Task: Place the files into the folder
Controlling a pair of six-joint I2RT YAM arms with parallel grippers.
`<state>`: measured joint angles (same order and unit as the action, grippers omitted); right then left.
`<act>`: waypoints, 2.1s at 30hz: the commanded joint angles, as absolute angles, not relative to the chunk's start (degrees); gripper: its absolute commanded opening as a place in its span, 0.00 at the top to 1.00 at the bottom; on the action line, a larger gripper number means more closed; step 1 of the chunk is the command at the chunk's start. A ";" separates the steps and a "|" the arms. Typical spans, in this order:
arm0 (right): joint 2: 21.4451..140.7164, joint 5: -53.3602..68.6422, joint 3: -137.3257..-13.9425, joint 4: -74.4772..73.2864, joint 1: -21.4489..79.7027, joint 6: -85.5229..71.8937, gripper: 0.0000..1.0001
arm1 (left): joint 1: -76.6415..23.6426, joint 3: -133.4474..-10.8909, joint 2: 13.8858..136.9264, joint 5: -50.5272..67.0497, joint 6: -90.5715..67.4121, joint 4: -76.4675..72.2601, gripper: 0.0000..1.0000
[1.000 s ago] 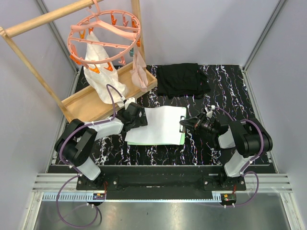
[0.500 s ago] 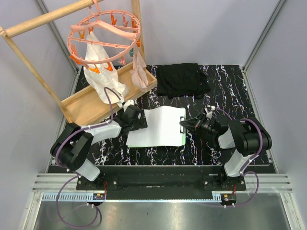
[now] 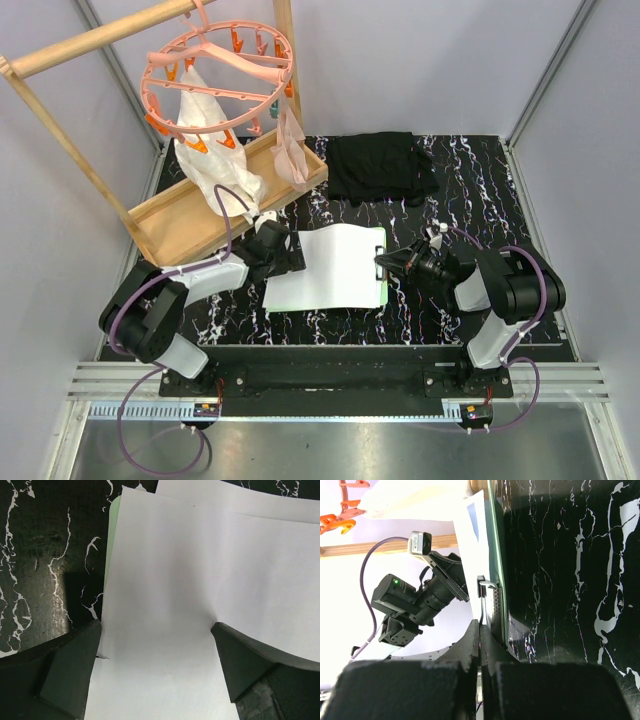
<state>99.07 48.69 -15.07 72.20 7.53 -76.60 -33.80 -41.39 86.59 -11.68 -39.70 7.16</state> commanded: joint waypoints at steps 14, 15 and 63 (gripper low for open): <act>95.71 48.78 -16.00 70.14 7.82 -72.69 1.00 | -33.75 -37.88 80.86 -8.44 -40.69 13.80 0.01; 95.71 48.78 -16.00 70.40 7.82 -72.77 1.00 | -33.75 -37.97 81.12 -7.74 -40.69 13.19 0.01; 86.77 44.92 -20.65 42.94 8.61 -54.54 1.00 | -37.97 -44.03 88.33 -5.71 -41.57 9.84 0.01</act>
